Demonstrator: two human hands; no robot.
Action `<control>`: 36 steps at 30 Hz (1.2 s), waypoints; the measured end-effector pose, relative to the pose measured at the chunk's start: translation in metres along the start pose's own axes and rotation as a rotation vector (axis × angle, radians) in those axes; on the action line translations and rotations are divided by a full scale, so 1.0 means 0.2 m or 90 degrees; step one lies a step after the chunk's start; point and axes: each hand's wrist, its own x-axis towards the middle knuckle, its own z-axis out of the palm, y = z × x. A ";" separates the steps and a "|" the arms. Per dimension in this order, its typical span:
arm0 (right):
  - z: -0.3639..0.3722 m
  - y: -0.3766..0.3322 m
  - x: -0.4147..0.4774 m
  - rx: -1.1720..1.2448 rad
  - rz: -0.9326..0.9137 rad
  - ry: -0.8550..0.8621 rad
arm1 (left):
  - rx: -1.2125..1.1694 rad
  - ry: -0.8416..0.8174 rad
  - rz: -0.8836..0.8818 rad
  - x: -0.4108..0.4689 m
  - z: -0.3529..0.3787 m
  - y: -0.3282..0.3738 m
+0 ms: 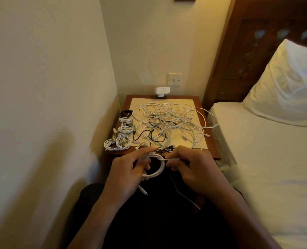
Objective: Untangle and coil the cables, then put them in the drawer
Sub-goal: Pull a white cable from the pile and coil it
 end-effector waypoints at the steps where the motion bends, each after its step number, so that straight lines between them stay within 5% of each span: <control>1: -0.01 0.00 0.00 0.005 0.004 0.004 | 0.008 -0.003 0.011 0.01 -0.01 0.00; 11: -0.06 0.00 0.01 0.093 0.042 0.020 | -0.009 -0.122 -0.024 0.04 -0.09 0.05; 17: 0.11 0.04 0.01 0.256 0.232 0.111 | -0.270 0.086 -0.144 0.04 0.05 0.03; 20: 0.22 0.06 -0.04 0.336 0.354 0.061 | -0.456 0.165 -0.208 0.04 0.11 0.02; 26: 0.31 -0.03 -0.08 0.767 0.435 0.096 | -0.434 0.264 -0.224 0.03 0.19 -0.04; 31: 0.30 -0.03 -0.09 0.682 0.346 0.183 | -0.344 0.217 -0.175 0.00 0.18 -0.05; 36: 0.28 -0.05 -0.08 0.399 0.181 0.225 | -0.144 0.152 -0.101 -0.05 0.18 -0.06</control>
